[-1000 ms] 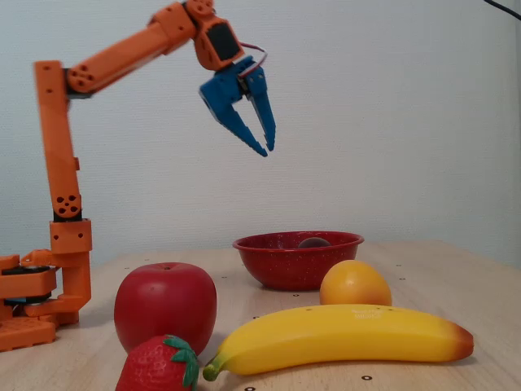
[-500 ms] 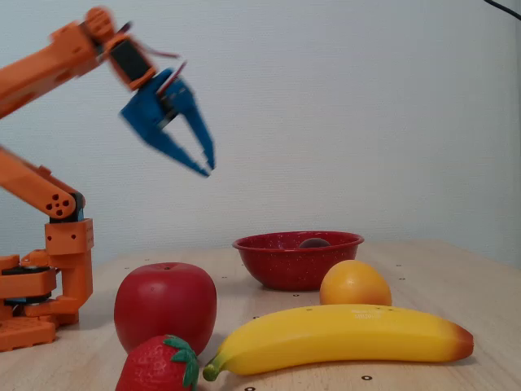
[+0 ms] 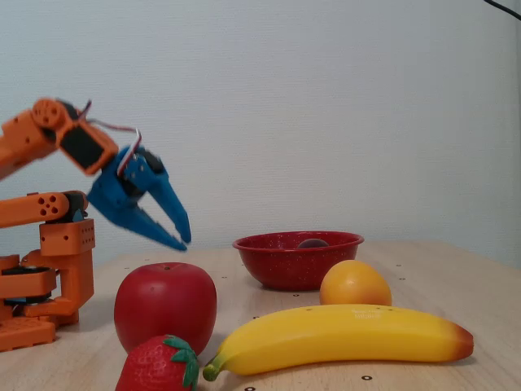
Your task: Put the plum in the red bowl.
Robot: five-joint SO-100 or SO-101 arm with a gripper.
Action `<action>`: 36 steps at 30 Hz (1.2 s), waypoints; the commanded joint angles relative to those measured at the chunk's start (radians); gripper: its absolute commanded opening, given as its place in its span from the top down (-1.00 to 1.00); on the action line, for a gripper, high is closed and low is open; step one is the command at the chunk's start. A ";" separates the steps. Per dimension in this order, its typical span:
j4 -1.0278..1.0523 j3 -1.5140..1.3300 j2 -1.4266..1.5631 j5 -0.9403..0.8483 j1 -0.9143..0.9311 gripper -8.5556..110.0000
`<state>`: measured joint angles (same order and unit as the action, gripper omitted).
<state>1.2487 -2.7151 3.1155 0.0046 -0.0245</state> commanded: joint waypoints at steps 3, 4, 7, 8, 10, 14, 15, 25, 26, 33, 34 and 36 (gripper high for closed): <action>-0.098 -0.035 0.009 0.003 -0.029 0.85; -0.127 -0.064 0.011 0.000 -0.028 0.85; -0.207 -0.156 0.064 -0.009 -0.028 0.85; -0.224 -0.189 0.092 0.000 -0.018 0.85; -0.244 -0.222 0.092 -0.006 -0.015 0.85; -0.295 -0.307 0.092 0.006 -0.020 0.85; -0.319 -0.331 0.092 0.018 -0.028 0.85; -0.318 -0.331 0.092 0.002 -0.023 0.85; -0.318 -0.331 0.092 0.000 -0.023 0.83; -0.318 -0.331 0.092 0.000 -0.023 0.85; -0.318 -0.331 0.092 0.000 -0.023 0.85; -0.318 -0.331 0.092 0.000 -0.023 0.85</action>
<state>0.9618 -3.0388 3.1953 0.0000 -0.0307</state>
